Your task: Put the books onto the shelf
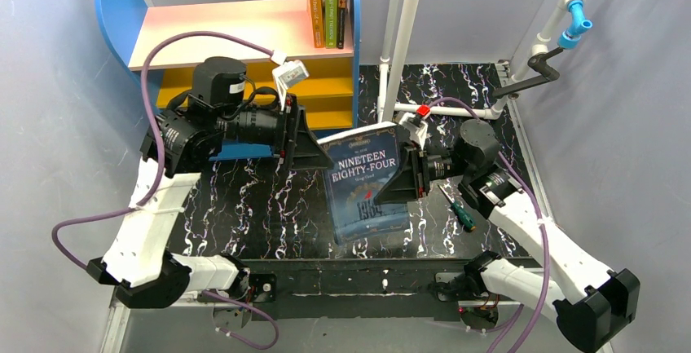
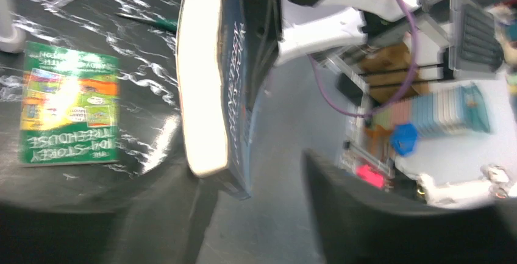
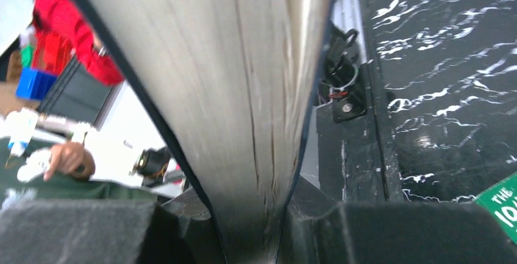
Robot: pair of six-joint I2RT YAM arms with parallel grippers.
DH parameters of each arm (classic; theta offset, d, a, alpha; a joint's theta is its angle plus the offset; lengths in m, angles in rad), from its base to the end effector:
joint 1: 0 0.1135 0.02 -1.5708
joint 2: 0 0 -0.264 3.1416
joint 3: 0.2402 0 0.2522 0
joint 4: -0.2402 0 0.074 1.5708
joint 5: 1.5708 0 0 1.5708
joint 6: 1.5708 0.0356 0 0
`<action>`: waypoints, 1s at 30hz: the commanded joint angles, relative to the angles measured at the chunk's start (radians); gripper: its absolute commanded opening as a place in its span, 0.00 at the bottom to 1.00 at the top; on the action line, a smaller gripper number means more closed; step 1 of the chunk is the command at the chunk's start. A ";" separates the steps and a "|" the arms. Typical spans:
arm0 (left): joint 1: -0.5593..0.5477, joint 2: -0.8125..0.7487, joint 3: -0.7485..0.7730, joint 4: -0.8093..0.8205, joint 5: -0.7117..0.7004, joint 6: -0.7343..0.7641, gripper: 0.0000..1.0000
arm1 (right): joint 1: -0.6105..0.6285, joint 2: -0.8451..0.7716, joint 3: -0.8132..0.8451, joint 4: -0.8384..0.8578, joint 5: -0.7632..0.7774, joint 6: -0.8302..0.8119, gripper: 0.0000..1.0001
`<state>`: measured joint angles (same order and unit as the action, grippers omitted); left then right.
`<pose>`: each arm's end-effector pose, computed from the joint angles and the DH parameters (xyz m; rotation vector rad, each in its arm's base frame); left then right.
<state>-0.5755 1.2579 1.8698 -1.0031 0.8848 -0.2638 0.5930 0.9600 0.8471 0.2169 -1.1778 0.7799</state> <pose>0.1478 -0.1287 0.5177 0.9274 1.8583 -1.3963 0.1524 0.1423 0.3709 -0.9811 1.6203 1.8566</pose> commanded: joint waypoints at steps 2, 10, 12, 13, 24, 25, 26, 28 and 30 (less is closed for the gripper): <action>-0.001 -0.016 0.074 -0.003 -0.253 -0.014 0.96 | -0.023 -0.075 0.002 0.000 0.277 0.060 0.01; -0.001 -0.195 -0.277 0.261 -0.361 -0.210 0.98 | -0.023 -0.110 0.040 -0.013 0.337 0.037 0.01; -0.001 -0.239 -0.408 0.391 -0.313 -0.291 0.97 | -0.024 -0.107 0.049 -0.018 0.326 0.027 0.01; -0.002 -0.247 -0.451 0.428 -0.304 -0.315 0.96 | -0.023 -0.104 0.053 -0.018 0.320 0.025 0.01; -0.054 -0.184 -0.558 0.588 -0.339 -0.402 0.75 | -0.023 -0.075 0.053 0.035 0.280 0.055 0.01; -0.062 -0.183 -0.563 0.602 -0.338 -0.412 0.70 | -0.024 -0.072 0.054 0.035 0.279 0.055 0.01; -0.072 -0.182 -0.569 0.612 -0.344 -0.419 0.63 | -0.024 -0.071 0.054 0.035 0.280 0.056 0.01; -0.080 -0.186 -0.581 0.628 -0.354 -0.440 0.49 | -0.024 -0.069 0.053 0.036 0.284 0.057 0.01; -0.084 -0.192 -0.592 0.643 -0.354 -0.460 0.31 | -0.024 -0.066 0.052 0.035 0.289 0.060 0.01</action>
<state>-0.6453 1.0855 1.2980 -0.4263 0.5449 -0.6815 0.5697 0.9035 0.8268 0.1143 -0.8742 0.8314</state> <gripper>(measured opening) 0.449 0.298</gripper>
